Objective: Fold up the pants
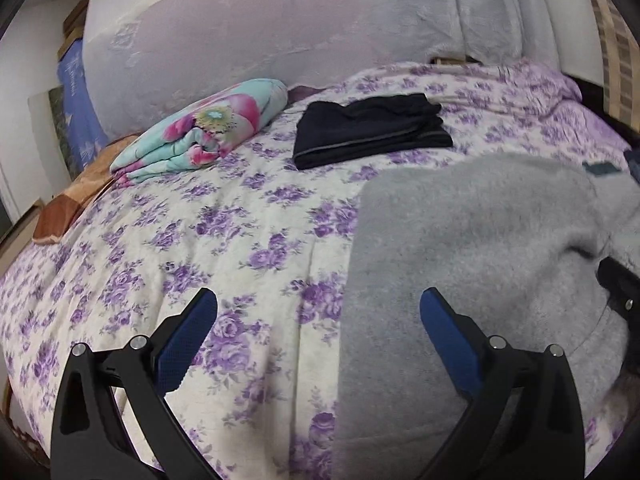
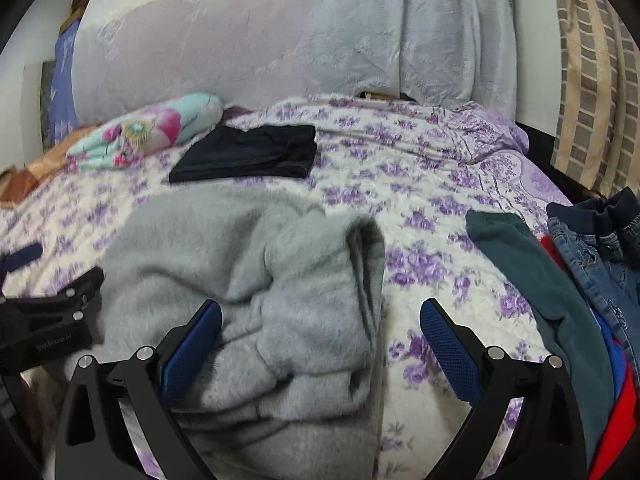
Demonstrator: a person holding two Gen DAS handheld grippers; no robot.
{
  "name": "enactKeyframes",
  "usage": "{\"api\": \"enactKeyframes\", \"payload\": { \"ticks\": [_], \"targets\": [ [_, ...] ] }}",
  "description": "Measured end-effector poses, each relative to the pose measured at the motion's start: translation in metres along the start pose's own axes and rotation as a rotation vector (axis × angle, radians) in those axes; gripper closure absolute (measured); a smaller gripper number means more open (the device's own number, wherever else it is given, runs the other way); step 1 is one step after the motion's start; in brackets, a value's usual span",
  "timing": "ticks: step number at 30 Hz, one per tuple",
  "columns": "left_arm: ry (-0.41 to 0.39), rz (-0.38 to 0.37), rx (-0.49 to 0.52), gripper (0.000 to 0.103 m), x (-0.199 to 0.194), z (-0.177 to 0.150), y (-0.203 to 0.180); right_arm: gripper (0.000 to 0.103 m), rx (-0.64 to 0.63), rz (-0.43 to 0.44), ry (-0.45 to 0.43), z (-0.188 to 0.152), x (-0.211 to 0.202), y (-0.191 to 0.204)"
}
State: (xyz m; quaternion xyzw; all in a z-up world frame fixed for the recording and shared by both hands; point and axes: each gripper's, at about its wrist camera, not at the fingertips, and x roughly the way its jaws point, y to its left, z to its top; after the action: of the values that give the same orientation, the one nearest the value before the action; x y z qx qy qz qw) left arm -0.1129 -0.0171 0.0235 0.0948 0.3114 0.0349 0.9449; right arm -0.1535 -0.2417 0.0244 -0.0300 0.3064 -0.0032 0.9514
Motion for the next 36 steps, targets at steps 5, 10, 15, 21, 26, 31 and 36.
{"api": "enactKeyframes", "payload": {
  "ticks": [5,10,15,21,26,31,36],
  "targets": [
    [0.023,-0.032,-0.013,0.004,0.005,-0.001,0.002,0.003,0.096,0.106,0.051,-0.002,0.011,-0.017],
    [0.018,-0.026,-0.012,0.004,0.005,-0.003,0.002,0.003,0.109,0.111,0.005,0.005,-0.002,-0.019],
    [0.019,-0.038,-0.015,0.004,0.002,-0.004,0.002,0.003,0.021,0.141,-0.08,0.032,-0.024,0.002],
    [0.017,-0.072,-0.006,0.004,-0.006,-0.011,0.004,0.003,-0.136,0.073,-0.119,0.034,-0.02,0.04],
    [0.042,-0.121,-0.029,0.004,-0.002,-0.013,0.008,0.003,-0.222,-0.033,-0.072,0.012,0.005,0.046],
    [0.04,-0.123,-0.032,0.004,-0.003,-0.014,0.009,0.003,-0.16,0.044,-0.055,0.025,-0.005,0.031],
    [0.036,-0.117,-0.023,0.004,-0.006,-0.016,0.009,0.003,-0.167,0.141,-0.174,0.067,-0.037,0.053]
  ]
}}
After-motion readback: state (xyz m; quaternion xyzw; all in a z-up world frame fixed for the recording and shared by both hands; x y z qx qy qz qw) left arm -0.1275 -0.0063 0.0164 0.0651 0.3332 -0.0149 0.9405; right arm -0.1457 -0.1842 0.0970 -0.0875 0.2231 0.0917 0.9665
